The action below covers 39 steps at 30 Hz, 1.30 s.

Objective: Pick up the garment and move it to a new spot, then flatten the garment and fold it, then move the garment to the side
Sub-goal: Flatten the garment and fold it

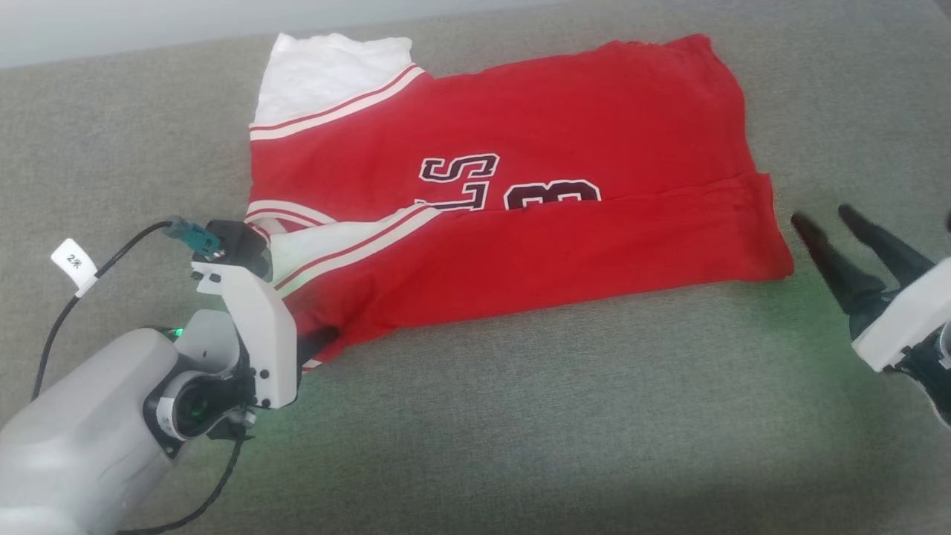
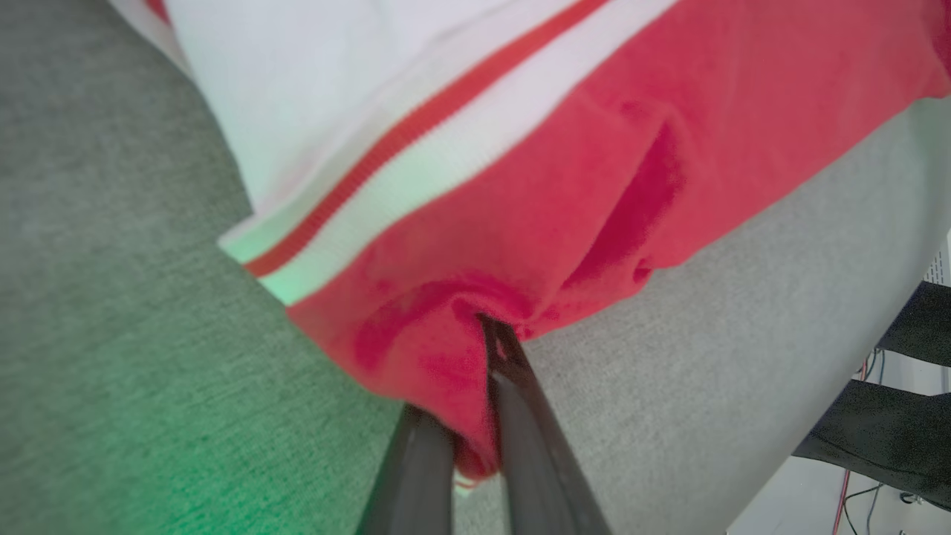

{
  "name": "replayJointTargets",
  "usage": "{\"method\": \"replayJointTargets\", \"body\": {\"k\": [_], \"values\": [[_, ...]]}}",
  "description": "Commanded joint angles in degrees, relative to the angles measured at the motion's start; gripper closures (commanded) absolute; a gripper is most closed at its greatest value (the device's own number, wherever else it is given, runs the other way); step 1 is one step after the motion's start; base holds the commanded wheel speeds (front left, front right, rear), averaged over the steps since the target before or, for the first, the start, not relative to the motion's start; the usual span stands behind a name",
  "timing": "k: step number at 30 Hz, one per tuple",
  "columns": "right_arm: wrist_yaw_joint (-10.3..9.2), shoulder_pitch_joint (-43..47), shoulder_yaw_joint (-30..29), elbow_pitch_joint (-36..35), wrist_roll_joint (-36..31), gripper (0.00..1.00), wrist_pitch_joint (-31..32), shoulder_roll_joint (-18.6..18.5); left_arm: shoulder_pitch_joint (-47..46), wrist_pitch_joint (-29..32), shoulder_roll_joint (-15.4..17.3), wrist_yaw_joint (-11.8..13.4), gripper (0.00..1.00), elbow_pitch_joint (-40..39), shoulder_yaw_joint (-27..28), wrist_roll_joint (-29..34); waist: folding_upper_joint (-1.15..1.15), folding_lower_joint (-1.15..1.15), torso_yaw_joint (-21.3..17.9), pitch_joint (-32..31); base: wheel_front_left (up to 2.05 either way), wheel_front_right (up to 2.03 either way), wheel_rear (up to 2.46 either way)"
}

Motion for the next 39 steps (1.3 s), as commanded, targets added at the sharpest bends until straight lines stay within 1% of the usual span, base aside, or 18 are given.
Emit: {"method": "replayJointTargets", "body": {"k": [1,6,9,12,13,17,18,19,20,22,24,27,31,35,39], "values": [[-0.03,-1.64,1.52,0.45,-1.56,0.0,4.41,-0.69,1.46,0.4,-1.35,-0.45,1.0,0.8,-1.7,0.64,0.0,0.0,0.5,0.25,0.0,0.0,0.0],[-0.04,-6.44,6.23,2.75,-6.82,0.0,18.84,-2.26,0.23,-0.39,-2.64,-1.18,1.0,0.68,-1.89,1.44,0.0,0.0,1.76,1.32,0.0,0.0,0.0],[-0.03,-9.11,7.54,5.67,-8.47,0.0,25.49,-1.13,-0.46,-1.4,-3.58,-1.43,1.0,0.75,-1.85,2.11,0.0,0.0,2.66,1.99,0.0,0.0,0.0],[-0.04,-11.52,7.96,9.41,-10.14,0.0,28.48,0.19,-0.81,-2.24,-4.57,-1.64,1.0,1.68,-1.93,2.69,0.0,0.0,3.51,2.79,0.0,0.0,0.0],[-0.04,-11.52,7.96,9.41,-10.14,0.0,28.48,0.19,-0.81,-2.24,-4.57,-1.64,1.0,1.68,-1.93,2.69,0.0,0.0,3.51,2.79,0.0,0.0,0.0],[-0.04,-12.98,9.2,13.77,-10.41,0.0,31.18,2.81,-1.14,-3.3,-5.62,-2.56,1.0,3.51,-1.99,3.19,0.0,0.0,4.31,3.4,0.0,0.0,0.0],[-0.04,-13.13,9.92,14.48,-10.74,0.41,31.9,3.18,-1.28,-3.51,-5.9,-2.81,1.0,3.93,-1.96,3.24,0.0,0.0,4.47,3.43,0.0,0.0,0.0],[-0.04,-13.21,10.73,14.76,-10.92,0.68,32.46,3.45,-1.37,-3.74,-6.16,-3.18,1.0,4.39,-2.0,3.31,0.0,0.0,4.65,3.42,0.0,0.0,0.0],[-0.04,-13.14,10.88,15.06,-10.09,1.0,32.81,3.8,-1.44,-3.93,-6.26,-3.41,1.0,4.83,-2.05,3.4,0.0,0.0,4.76,3.33,0.0,0.0,0.0],[-0.02,-13.17,11.38,15.29,-9.52,1.0,33.17,3.8,-1.35,-4.48,-6.41,-3.95,1.0,5.74,-2.1,3.73,0.0,0.0,4.94,2.87,0.0,0.0,0.0],[-0.03,-12.74,11.64,14.88,-9.12,1.0,32.33,2.91,-0.94,-4.97,-6.4,-4.58,1.0,6.06,-2.18,3.83,0.0,0.0,5.12,2.08,0.0,0.0,0.0],[-0.03,-11.26,11.95,13.61,-8.18,1.0,30.93,1.54,0.61,-6.58,-5.37,-5.34,1.0,5.57,-1.88,4.03,0.0,0.0,5.37,0.31,0.0,0.0,0.0],[-0.03,-8.93,11.83,10.44,-6.83,1.0,29.54,-0.86,3.25,-9.49,-3.58,-4.71,1.0,2.05,-1.02,4.03,0.0,0.0,5.79,-1.67,0.0,0.0,0.0],[-0.03,-5.26,11.47,6.91,-5.53,1.0,28.99,-3.89,7.64,-11.23,-0.5,-2.83,1.0,-4.53,-1.16,3.99,0.0,0.0,6.41,-3.16,0.0,0.0,0.0],[-0.04,-1.64,10.99,3.16,-4.32,1.0,29.29,-7.12,13.03,-13.35,3.17,0.51,1.0,-12.44,-0.58,2.74,0.0,0.0,6.75,-3.92,0.0,0.0,0.0]]}}
